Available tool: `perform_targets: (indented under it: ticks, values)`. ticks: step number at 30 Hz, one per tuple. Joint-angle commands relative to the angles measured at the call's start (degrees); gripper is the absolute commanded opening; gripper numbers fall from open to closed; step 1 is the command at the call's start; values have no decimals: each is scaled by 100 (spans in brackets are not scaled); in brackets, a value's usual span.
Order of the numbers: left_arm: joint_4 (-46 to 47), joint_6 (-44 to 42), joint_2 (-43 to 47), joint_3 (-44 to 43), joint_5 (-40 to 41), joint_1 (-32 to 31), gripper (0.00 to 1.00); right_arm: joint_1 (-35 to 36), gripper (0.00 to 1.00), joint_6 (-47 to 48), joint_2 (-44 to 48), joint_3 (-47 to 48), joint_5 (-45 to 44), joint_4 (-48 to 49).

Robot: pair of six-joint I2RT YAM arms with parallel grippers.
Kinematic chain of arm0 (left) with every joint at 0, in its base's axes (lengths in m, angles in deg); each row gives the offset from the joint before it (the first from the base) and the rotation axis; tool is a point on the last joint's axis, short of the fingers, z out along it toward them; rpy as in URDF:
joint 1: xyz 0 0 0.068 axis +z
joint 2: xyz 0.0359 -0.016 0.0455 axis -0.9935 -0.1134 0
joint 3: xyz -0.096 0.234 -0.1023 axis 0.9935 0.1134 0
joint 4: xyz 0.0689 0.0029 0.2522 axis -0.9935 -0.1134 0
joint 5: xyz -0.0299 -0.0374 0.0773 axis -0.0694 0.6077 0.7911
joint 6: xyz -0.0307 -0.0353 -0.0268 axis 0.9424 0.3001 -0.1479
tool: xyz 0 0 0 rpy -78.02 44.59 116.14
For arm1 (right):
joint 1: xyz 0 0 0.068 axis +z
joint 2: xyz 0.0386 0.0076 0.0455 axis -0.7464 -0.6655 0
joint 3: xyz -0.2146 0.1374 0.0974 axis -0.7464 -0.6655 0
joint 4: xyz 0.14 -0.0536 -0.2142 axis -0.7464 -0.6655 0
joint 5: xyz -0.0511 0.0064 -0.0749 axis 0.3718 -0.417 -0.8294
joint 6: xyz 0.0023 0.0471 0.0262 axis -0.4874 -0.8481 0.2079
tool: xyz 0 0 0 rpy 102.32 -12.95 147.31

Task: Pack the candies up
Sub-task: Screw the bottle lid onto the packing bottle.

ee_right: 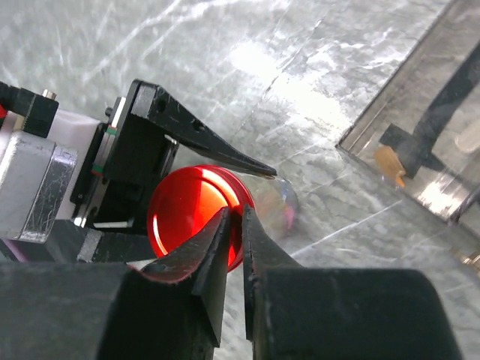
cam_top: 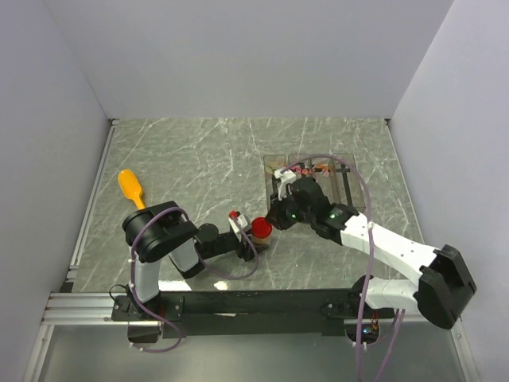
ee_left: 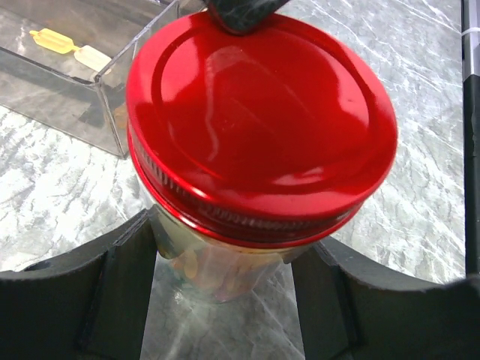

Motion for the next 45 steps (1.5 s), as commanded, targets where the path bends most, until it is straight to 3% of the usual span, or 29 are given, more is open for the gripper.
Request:
perform_targets:
  ticks: [1,10,14,19,22,25,26,28,29,30,39,42,43,45]
  values:
    - [2024,375,-268,109,892,151,40,695,15,-1218,166,-708,929,-743]
    - [1866,314,-66,240,1543,151,30,1249,14,-1957,386,-972,779,-592]
    - [1735,270,-13,232,1613,151,29,1338,14,-2221,1202,-1227,560,-820]
    - [1769,261,-57,214,1552,151,30,1215,15,-2283,2204,-1280,-266,-1574]
    - [1796,261,-84,223,1604,151,39,970,19,-2090,2609,-1140,-486,-1813]
    - [1805,225,21,284,1692,151,57,811,25,-1861,2768,-991,-626,-1910]
    - [1779,225,83,311,1718,151,70,793,31,-1704,2751,-894,-679,-1937]
    - [1656,208,328,328,1736,151,84,775,35,-1554,2689,-788,-759,-2015]
    - [1551,190,434,329,1728,151,96,749,40,-1431,2602,-657,-855,-2042]
    - [1393,199,539,346,1684,151,99,740,43,-1369,2566,-604,-890,-2077]
    - [549,549,2208,1004,1762,98,99,635,86,-991,2565,-129,-1565,-2262]
    - [-626,804,3323,1058,2061,89,99,494,97,-964,2741,-59,-2048,-2367]
    - [-1204,849,4057,988,2157,98,99,355,99,-956,2768,-41,-2164,-2385]
    - [-3188,1068,4791,595,2753,98,99,187,100,-912,2838,12,-2349,-2359]
